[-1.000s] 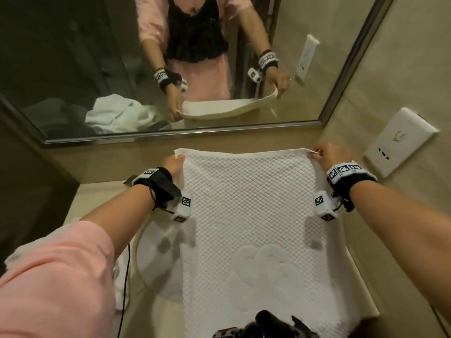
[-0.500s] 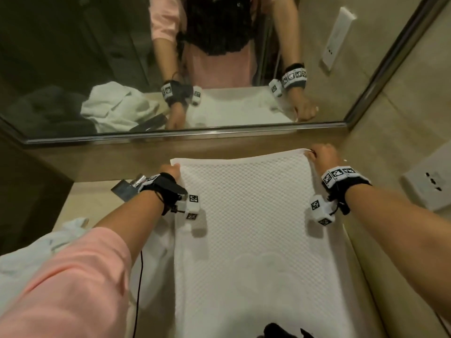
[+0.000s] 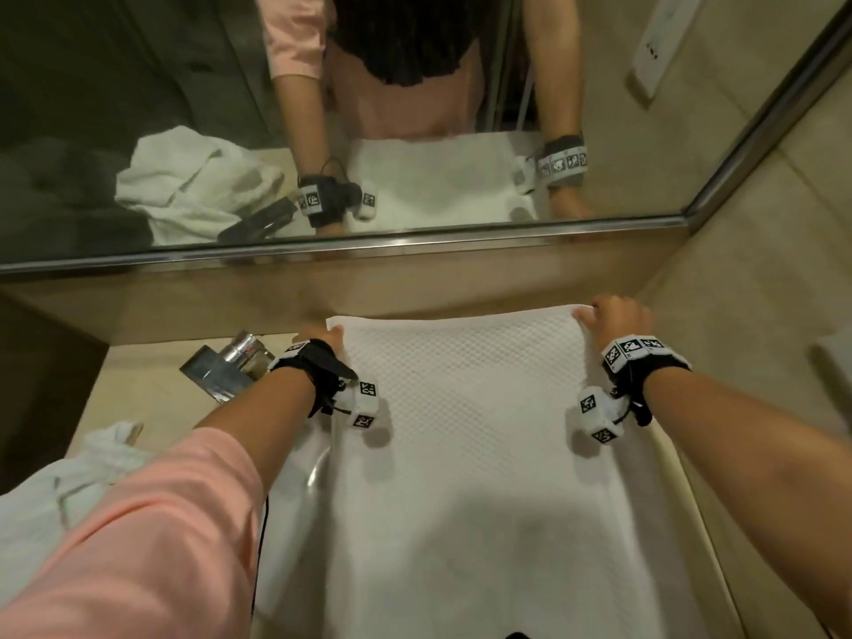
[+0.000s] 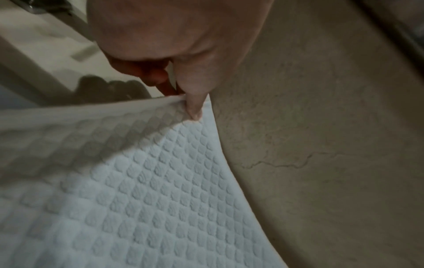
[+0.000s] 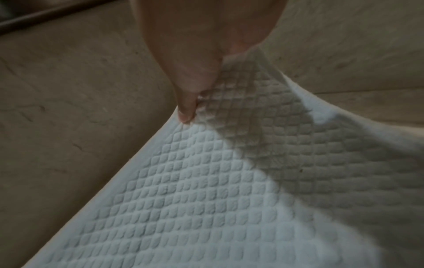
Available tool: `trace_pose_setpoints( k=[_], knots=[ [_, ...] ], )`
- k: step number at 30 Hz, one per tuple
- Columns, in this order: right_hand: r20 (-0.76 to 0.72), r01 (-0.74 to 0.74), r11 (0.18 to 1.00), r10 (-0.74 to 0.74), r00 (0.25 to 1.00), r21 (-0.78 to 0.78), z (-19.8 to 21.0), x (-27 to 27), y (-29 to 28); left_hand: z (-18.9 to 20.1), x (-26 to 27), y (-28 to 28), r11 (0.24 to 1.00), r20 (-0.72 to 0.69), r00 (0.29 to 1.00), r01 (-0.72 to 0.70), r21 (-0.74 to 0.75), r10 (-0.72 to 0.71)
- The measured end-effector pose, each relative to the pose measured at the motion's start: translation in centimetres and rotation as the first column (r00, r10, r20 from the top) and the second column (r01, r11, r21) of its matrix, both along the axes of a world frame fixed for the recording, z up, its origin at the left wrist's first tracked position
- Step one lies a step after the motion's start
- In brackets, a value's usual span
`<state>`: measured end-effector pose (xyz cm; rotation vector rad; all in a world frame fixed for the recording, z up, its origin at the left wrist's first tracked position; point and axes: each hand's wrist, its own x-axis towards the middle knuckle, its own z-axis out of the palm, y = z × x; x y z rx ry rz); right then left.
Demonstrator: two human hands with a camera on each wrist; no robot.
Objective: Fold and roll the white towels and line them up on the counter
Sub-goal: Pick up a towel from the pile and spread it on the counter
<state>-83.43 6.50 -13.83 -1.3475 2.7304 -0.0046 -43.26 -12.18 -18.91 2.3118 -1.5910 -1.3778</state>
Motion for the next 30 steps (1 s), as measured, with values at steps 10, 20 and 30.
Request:
trace_pose_setpoints(
  k=[10, 20, 30],
  knots=[
    [0.146, 0.196, 0.971, -0.176, 0.974, -0.14, -3.2, -0.3, 1.2, 1.4, -1.0, 1.6, 0.992, 0.149, 0.985, 0.101, -0.074, -0.089],
    [0.366, 0.433, 0.899, -0.382, 0.849, -0.066, -4.7, 0.9, 2.9, 0.4, -1.1, 1.8, 0.979, 0.243, 0.966, 0.128, -0.16, -0.087],
    [0.208, 0.447, 0.894, -0.445, 0.871, 0.041, -3.1, -1.1, 2.2, -0.5, -0.9, 0.4, 0.965, -0.022, 0.983, -0.185, -0.184, 0.184]
  ],
)
